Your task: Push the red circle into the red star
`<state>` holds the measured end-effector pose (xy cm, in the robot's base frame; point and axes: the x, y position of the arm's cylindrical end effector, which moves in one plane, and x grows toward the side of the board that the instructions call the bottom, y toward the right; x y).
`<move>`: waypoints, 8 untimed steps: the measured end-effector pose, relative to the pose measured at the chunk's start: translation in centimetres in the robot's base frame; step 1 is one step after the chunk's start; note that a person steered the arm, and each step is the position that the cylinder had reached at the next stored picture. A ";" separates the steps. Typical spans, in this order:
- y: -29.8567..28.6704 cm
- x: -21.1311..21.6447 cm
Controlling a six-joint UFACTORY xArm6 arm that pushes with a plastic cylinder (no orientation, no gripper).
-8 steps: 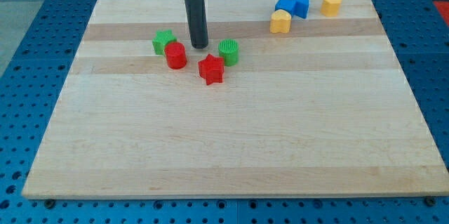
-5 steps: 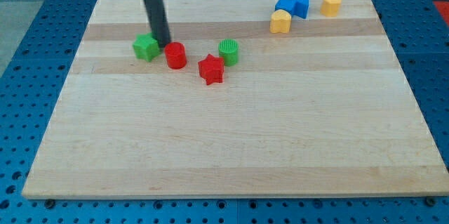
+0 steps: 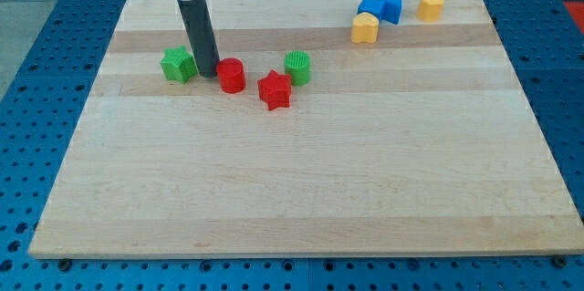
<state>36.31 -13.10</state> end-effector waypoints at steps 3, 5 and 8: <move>6.1 1.1; 8.1 5.5; -1.1 5.3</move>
